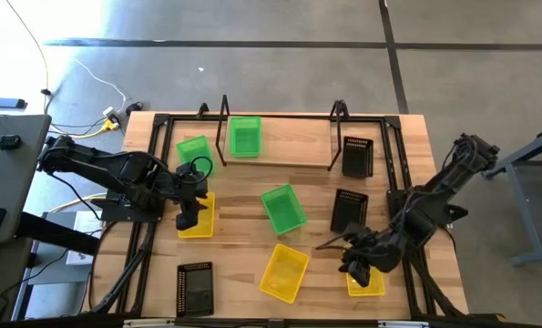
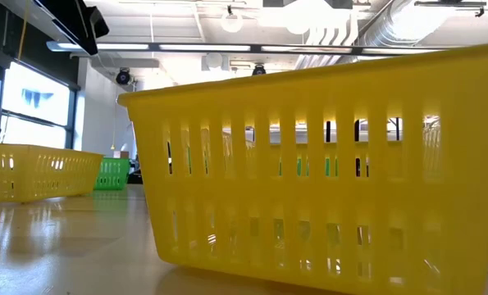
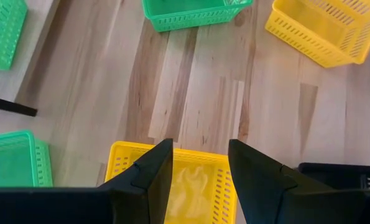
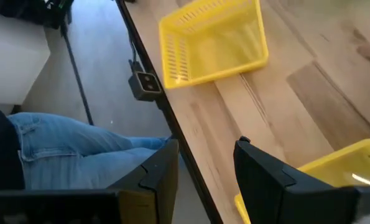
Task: Stack baskets on shelf by color
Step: Put the bottom right yellow bin on the shelf
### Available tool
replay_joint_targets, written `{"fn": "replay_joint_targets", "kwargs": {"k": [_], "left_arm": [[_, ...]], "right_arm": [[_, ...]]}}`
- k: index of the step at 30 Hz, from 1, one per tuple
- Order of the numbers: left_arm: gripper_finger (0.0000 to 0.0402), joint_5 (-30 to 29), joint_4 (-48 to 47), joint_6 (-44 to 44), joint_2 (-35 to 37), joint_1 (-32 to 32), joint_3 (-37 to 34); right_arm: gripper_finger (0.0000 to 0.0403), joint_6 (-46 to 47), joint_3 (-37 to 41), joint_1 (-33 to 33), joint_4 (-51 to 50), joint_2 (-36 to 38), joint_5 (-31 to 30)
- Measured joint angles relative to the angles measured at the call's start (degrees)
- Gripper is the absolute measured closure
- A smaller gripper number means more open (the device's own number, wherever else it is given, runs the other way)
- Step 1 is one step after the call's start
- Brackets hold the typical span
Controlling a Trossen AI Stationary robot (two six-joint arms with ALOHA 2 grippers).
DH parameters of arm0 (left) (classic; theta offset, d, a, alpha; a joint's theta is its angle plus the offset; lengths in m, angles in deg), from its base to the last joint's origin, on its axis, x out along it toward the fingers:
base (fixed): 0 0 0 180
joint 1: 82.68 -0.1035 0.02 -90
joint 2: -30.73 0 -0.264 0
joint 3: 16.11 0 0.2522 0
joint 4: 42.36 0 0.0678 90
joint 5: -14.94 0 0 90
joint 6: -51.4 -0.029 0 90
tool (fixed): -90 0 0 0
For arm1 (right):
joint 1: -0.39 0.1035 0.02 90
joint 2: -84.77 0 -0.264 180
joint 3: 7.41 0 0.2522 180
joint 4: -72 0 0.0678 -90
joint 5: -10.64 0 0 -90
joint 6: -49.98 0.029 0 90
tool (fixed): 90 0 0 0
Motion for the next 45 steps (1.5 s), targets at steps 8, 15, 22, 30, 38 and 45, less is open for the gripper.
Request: {"fn": "replay_joint_targets", "kwargs": {"k": [8,15,22,30,38,45], "left_arm": [[0.0257,-0.4,0.0,0.0,0.0,0.0,0.0],[0.0256,-0.6,0.0,0.0,0.0,0.0,0.0],[0.0256,-0.5,0.0,0.1,0.0,0.0,0.0],[0.0256,-1.0,0.0,0.1,0.0,0.0,0.0],[0.0256,-1.2,0.0,1.4,0.0,0.0,0.0],[0.0256,-1.2,0.0,1.5,0.0,0.0,0.0]], "right_arm": [[0.0263,-3.0,-12.3,2.4,-16.5,-8.9,1.0],[0.0263,-18.0,-17.5,5.9,-18.4,-15.7,1.2],[0.0263,-22.5,-17.7,8.9,-19.8,-21.7,8.6],[0.0263,-23.4,-17.7,12.1,-19.7,-27.4,11.1],[0.0263,-22.9,-17.7,13.2,-22.8,-32.6,11.1],[0.0263,-21.0,-17.7,13.2,-24.6,-35.6,11.2]]}}
